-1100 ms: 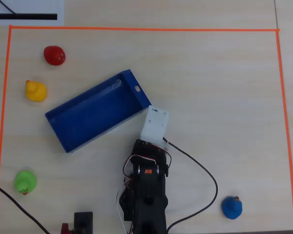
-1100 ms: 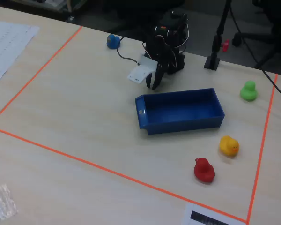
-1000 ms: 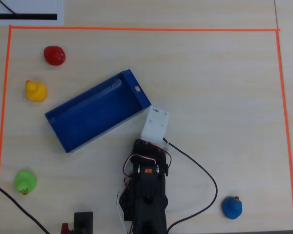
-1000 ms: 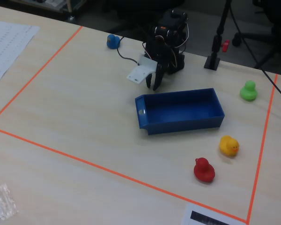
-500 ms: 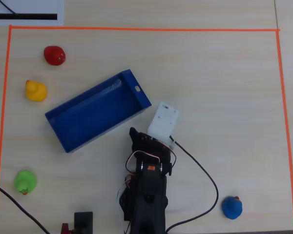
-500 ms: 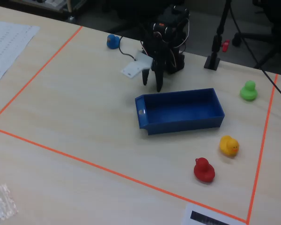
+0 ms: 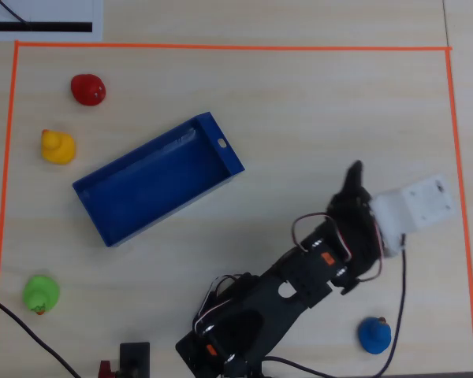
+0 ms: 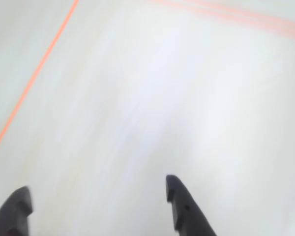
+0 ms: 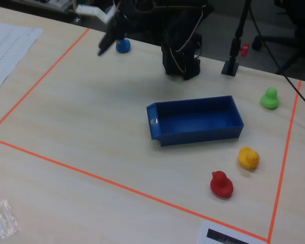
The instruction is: Grasp blue duck and put it into box.
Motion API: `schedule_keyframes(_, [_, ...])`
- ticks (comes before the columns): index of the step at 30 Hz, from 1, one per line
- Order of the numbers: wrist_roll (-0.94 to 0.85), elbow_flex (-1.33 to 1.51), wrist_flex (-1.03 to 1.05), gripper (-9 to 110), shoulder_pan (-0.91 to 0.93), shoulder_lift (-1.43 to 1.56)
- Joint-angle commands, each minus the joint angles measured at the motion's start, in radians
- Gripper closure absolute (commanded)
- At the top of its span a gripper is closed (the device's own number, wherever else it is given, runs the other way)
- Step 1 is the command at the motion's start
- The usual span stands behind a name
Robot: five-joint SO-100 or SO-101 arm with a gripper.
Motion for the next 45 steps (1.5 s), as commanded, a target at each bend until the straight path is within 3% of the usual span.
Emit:
schedule_keyframes(1, [-0.034,-0.074,-0.098,63,0.276,-0.109])
schedule_keyframes(9, [-0.12,-0.104,-0.19,64,0.571,-0.291])
schedule_keyframes(15, [-0.27,-0.114,-0.129,64,0.718,-0.319])
schedule_keyframes(21, [-0.348,-0.081,-0.215,60,0.833,-0.321])
schedule_keyframes(26, [-0.402,0.031,-0.301,54,0.867,-0.301])
schedule_keyframes(45, [-0.457,0.433,-0.634,52,0.819,-0.293])
